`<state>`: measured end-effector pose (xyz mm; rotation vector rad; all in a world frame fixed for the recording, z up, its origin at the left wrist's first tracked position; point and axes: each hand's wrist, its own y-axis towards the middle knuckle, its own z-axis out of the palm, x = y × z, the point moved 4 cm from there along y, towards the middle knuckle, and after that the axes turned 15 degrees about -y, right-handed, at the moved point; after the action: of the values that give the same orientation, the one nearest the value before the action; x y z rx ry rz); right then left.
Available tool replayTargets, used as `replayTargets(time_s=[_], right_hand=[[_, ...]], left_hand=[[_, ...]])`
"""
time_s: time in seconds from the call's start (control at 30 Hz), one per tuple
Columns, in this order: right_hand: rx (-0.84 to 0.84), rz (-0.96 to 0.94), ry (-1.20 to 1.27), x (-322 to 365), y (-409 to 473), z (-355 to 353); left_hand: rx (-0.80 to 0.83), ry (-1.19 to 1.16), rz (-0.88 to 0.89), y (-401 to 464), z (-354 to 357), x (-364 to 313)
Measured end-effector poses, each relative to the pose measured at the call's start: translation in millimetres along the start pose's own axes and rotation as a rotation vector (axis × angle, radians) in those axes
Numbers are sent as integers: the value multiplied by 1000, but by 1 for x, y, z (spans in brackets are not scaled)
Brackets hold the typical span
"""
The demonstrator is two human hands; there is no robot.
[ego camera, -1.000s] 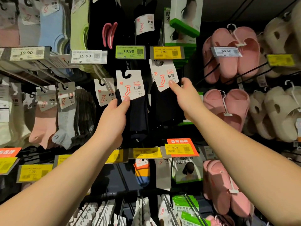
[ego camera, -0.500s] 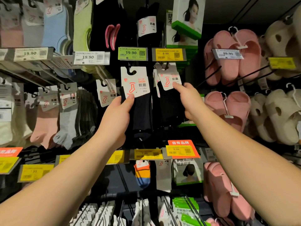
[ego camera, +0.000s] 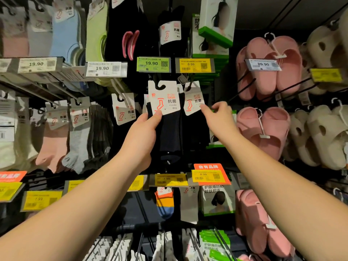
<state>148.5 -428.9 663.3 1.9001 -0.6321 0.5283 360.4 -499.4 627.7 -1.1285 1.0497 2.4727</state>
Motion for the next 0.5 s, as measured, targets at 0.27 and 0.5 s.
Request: replayTargets(time_s=[0.27, 0.5], right_hand=[[313, -71, 400, 29, -27, 8], [198, -87, 335, 22, -16, -9]], left_hand=[[13, 80, 14, 27, 49, 21], [47, 199, 46, 44, 62, 16]])
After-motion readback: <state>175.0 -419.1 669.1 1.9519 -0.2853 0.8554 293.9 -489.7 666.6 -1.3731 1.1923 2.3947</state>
